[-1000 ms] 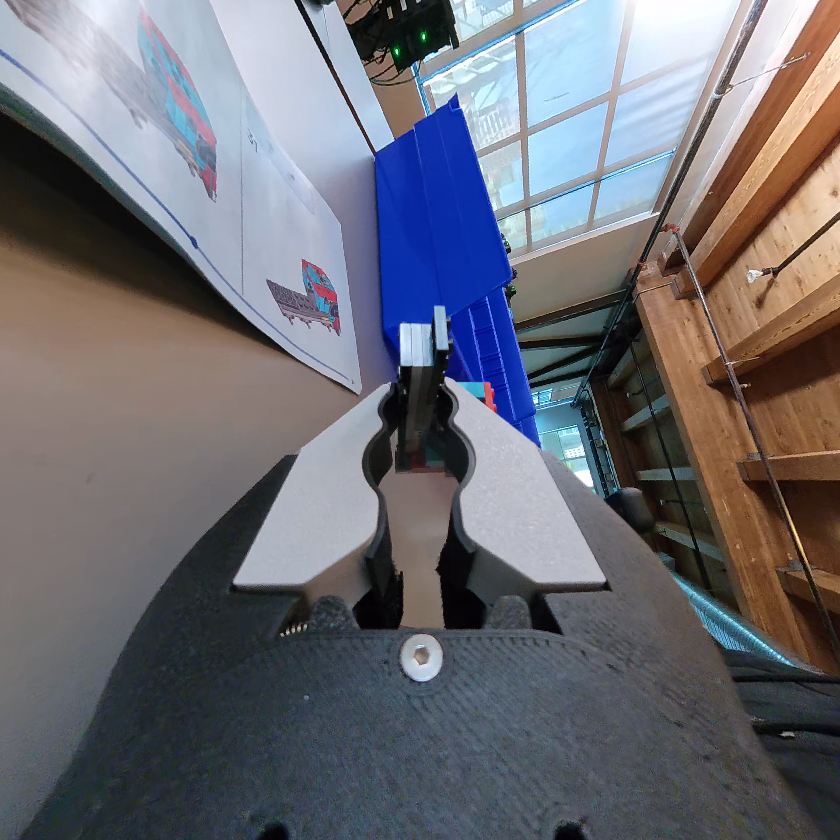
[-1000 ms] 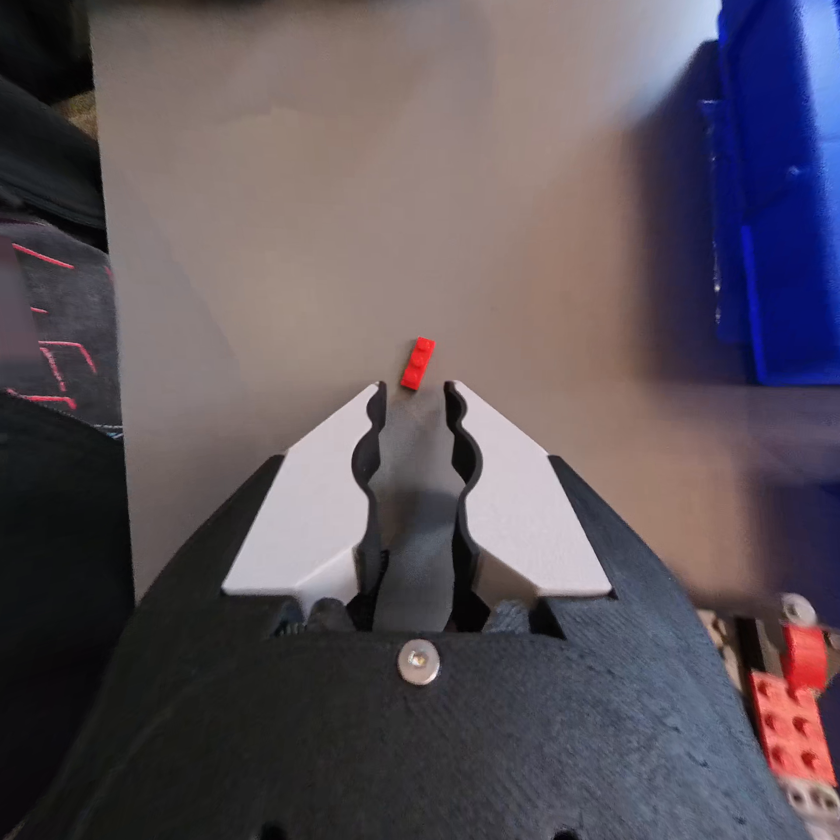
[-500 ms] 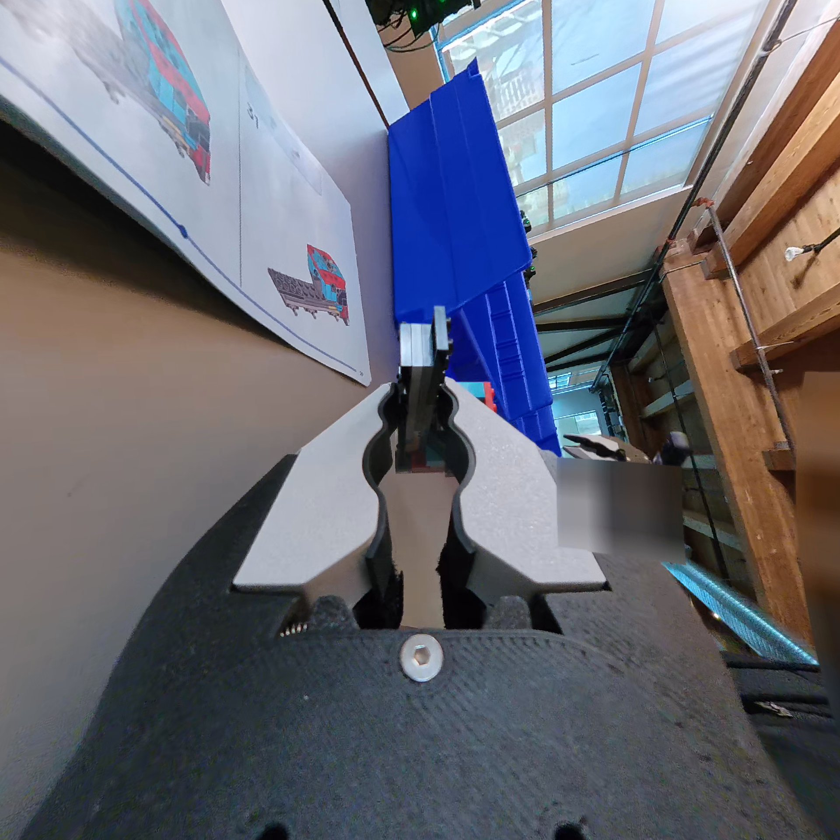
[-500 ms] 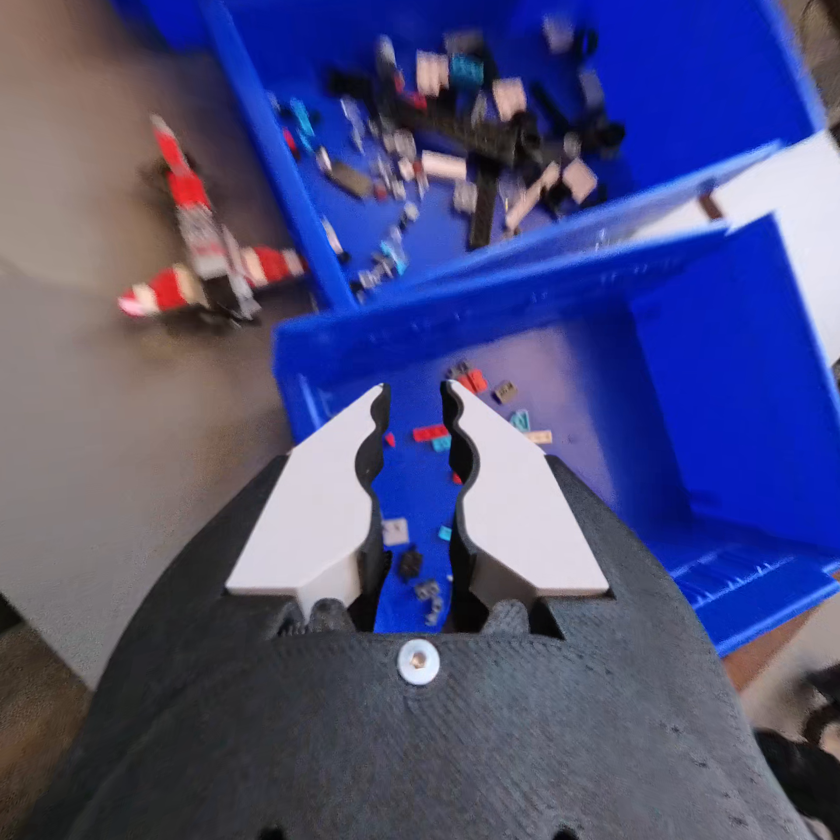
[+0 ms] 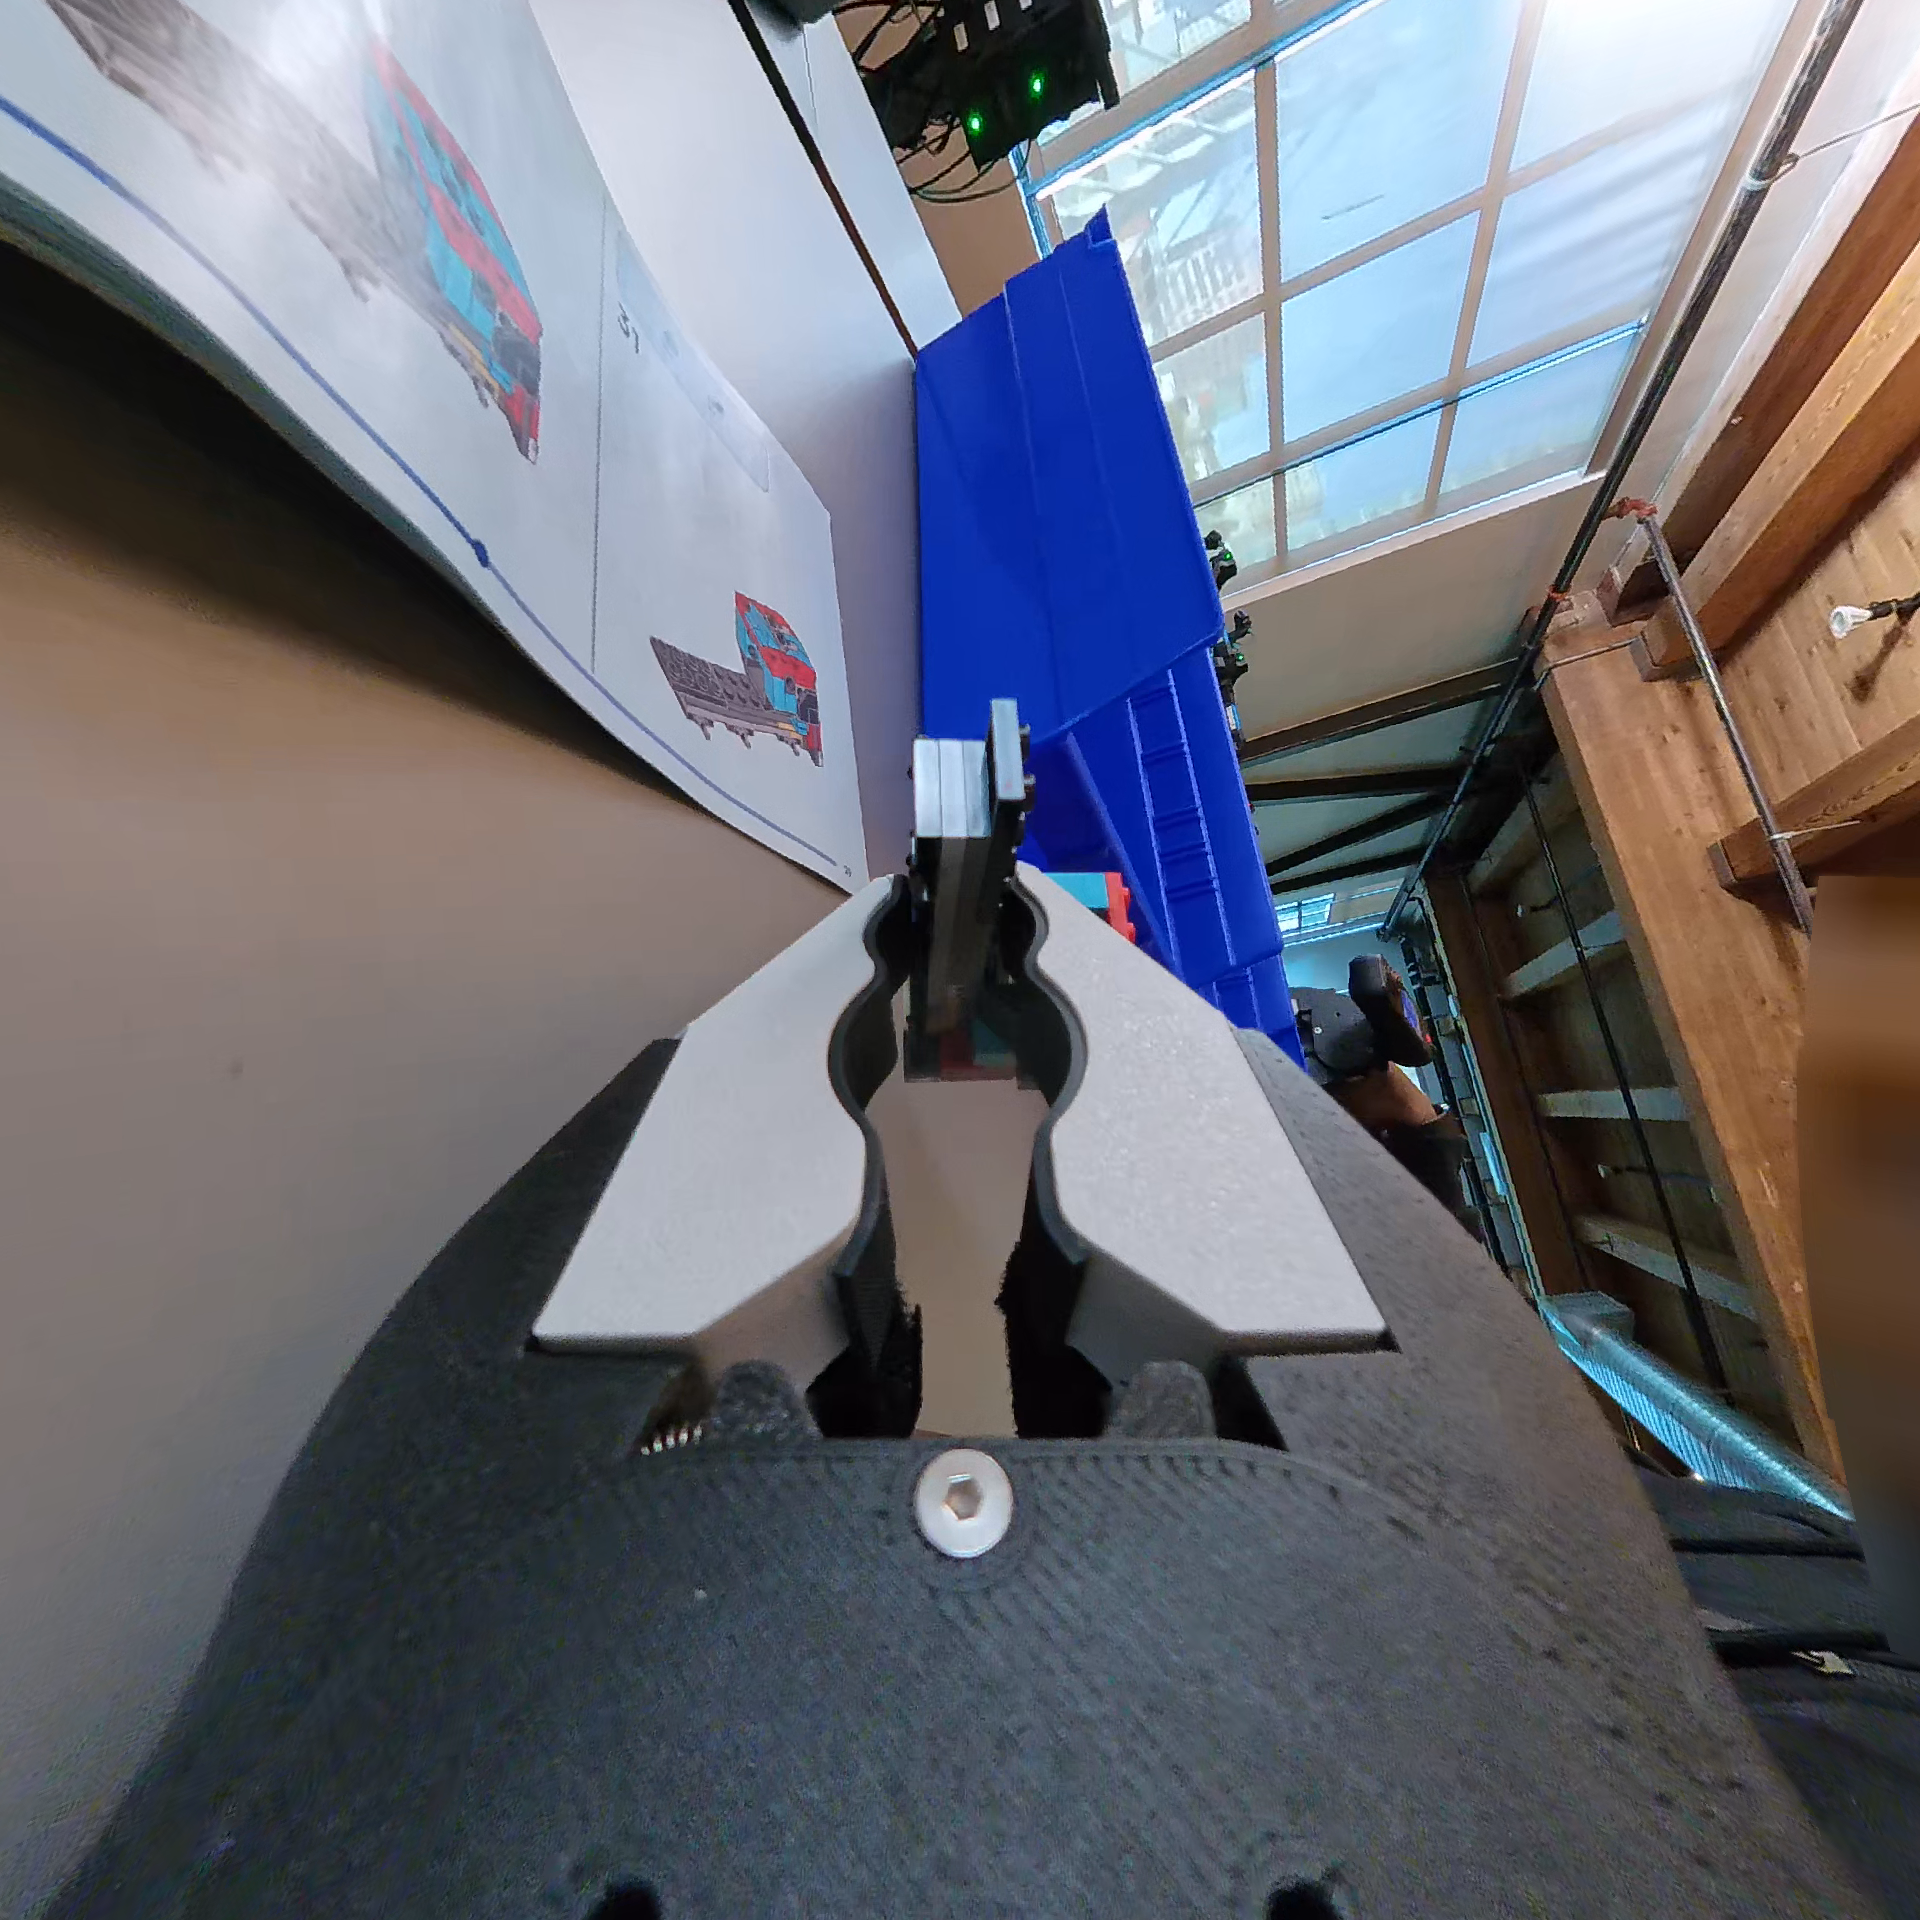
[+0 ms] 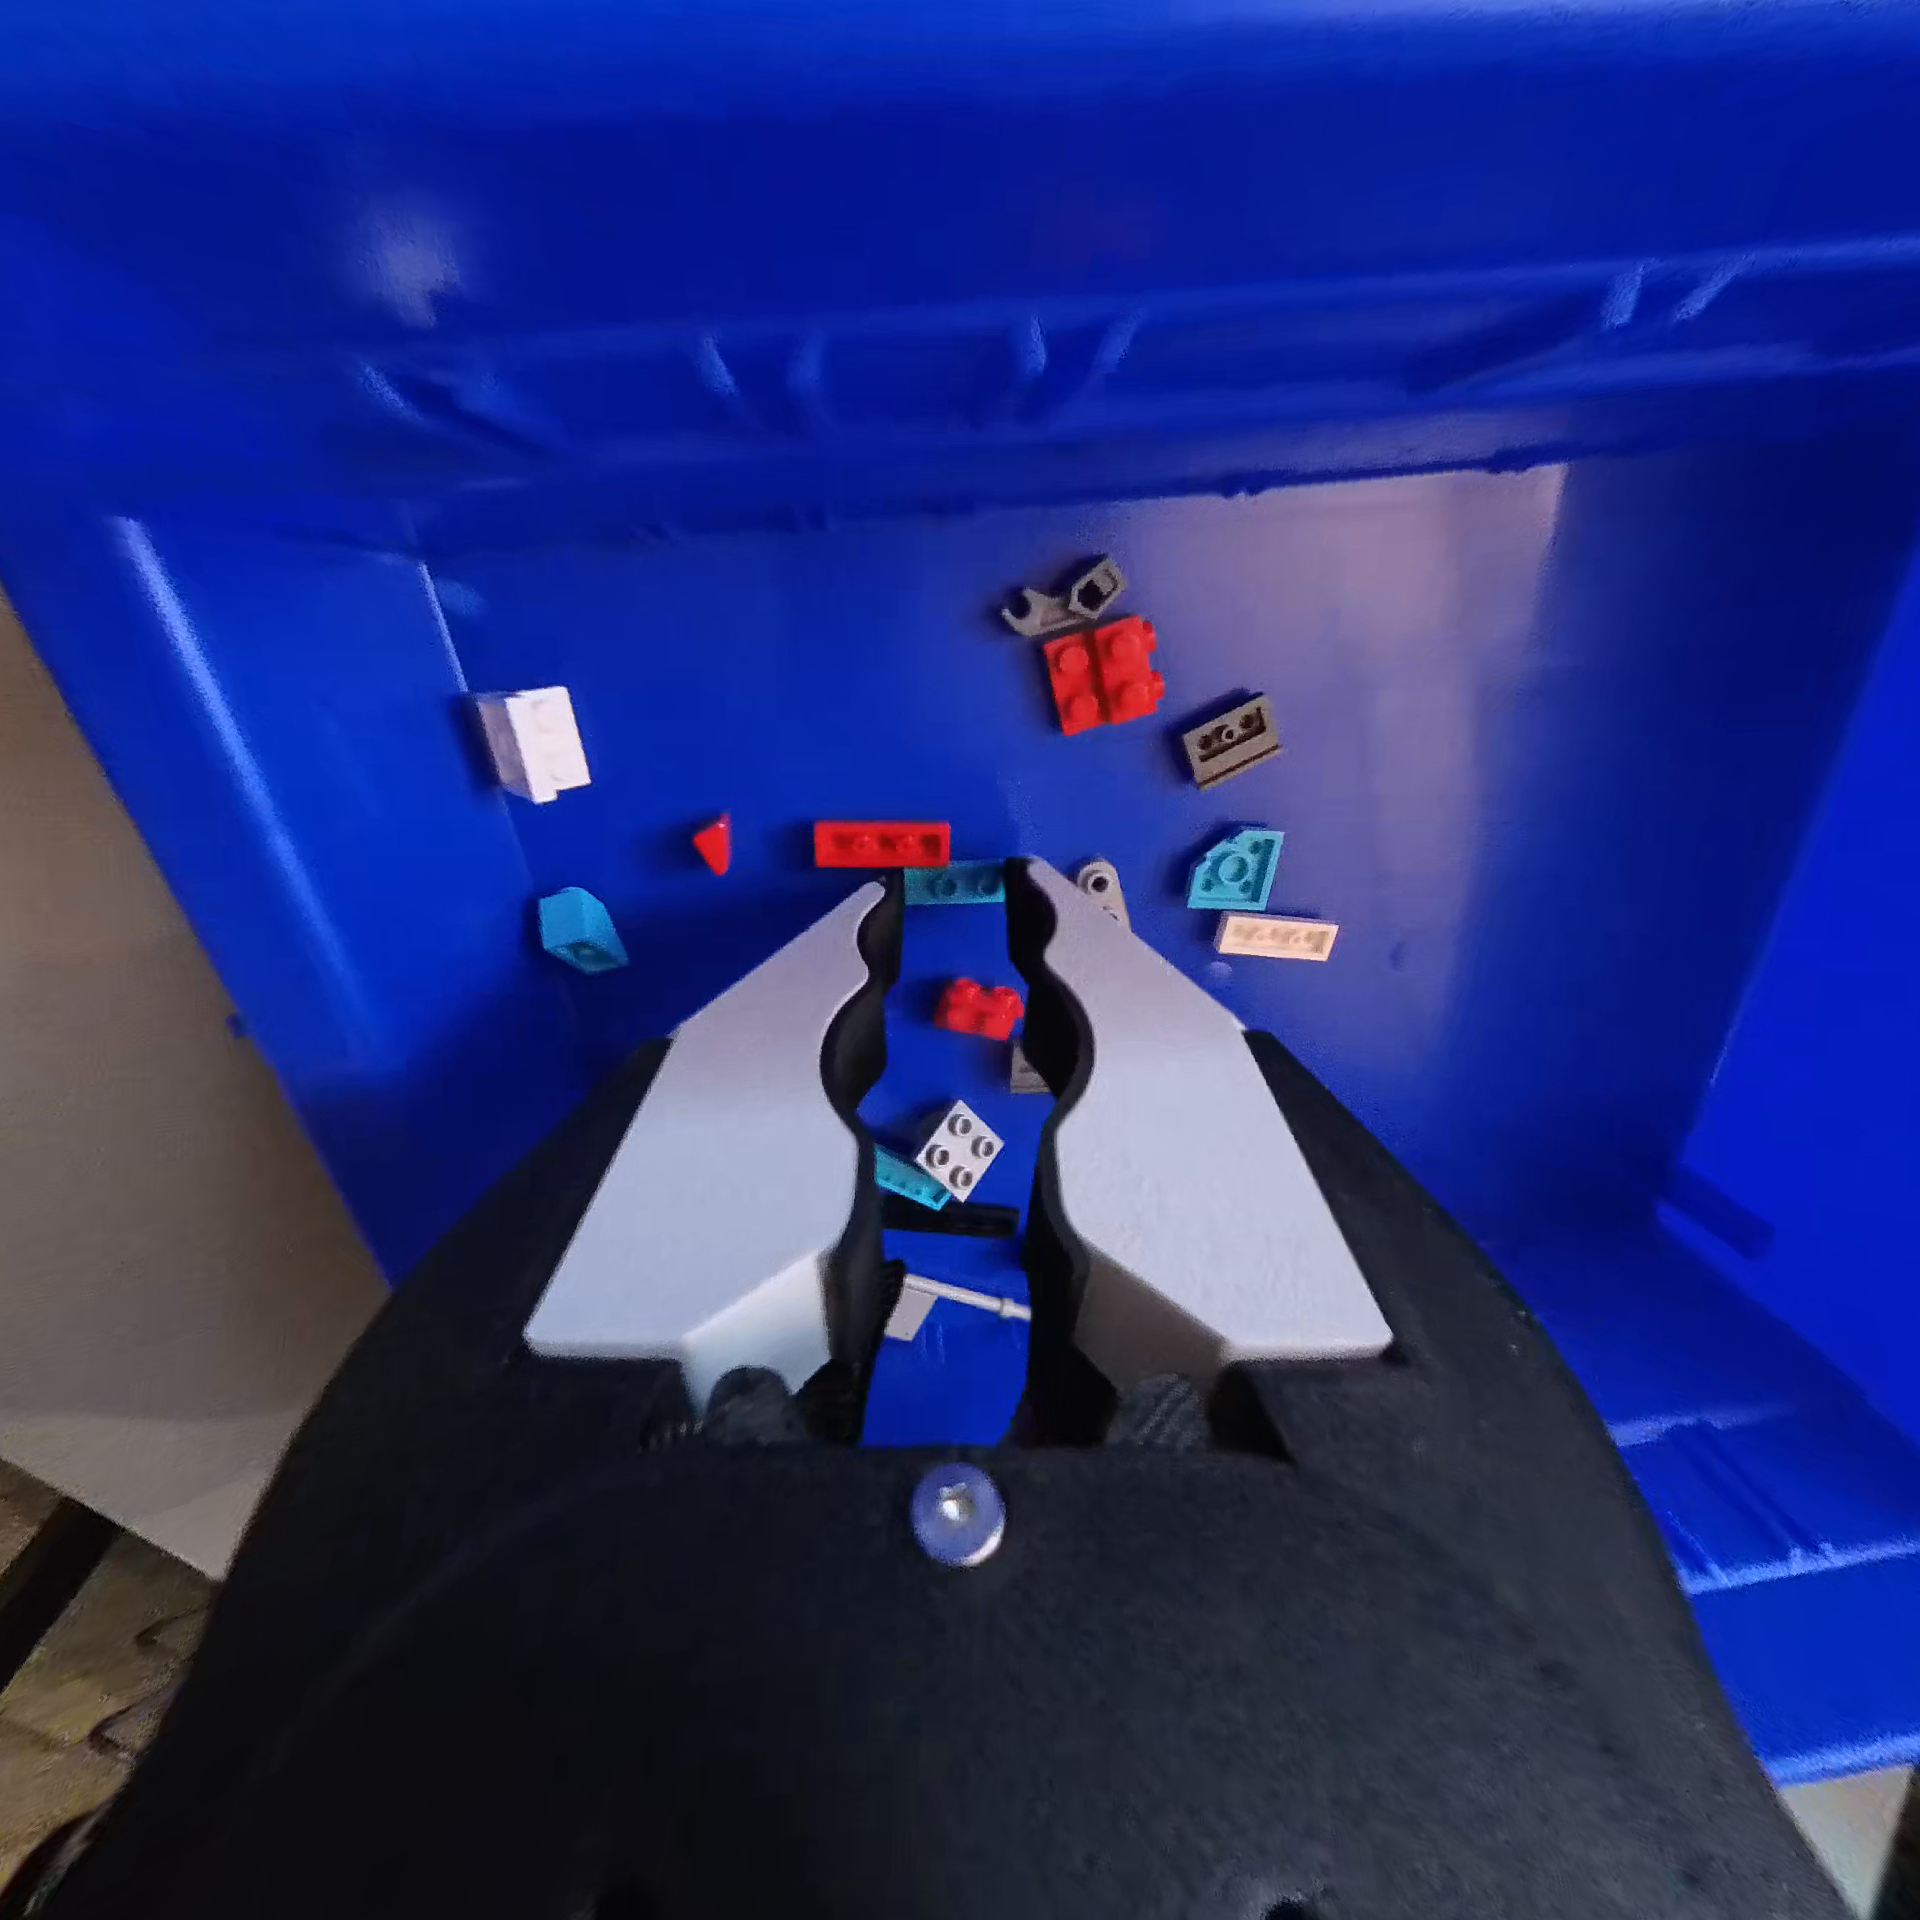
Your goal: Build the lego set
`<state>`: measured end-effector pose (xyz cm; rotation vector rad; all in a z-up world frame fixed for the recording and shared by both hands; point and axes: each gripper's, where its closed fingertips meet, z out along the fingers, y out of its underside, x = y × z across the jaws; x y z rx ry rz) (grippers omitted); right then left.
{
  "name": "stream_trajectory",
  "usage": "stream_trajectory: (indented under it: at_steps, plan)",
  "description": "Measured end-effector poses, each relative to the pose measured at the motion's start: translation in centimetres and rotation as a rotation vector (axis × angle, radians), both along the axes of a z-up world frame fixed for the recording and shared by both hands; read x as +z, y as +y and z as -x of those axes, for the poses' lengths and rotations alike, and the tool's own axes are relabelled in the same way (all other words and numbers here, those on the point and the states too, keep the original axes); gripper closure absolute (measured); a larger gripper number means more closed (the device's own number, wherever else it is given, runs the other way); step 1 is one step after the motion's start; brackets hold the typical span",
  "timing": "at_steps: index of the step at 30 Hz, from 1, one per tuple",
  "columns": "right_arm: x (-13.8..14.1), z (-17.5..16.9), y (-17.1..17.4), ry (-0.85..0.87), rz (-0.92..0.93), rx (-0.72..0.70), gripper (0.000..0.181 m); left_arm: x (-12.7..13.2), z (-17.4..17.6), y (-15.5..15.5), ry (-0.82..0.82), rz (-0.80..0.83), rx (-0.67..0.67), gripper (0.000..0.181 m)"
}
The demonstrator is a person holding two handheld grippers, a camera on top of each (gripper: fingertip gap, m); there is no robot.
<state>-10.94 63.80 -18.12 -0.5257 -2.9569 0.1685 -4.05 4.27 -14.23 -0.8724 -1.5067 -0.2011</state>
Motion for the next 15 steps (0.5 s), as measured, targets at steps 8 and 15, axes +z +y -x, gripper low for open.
stream_trajectory:
  at_steps: [8,15]
  plan:
    - [2.8,-0.9,0.1,0.078,0.107,-0.077,0.161,0.1,0.0,0.1,0.006,-0.012,-0.01,0.165]
    - [11.4,-7.8,-8.6,0.205,0.457,0.008,0.161,0.2,0.0,0.2,0.01,-0.023,-0.019,0.165]
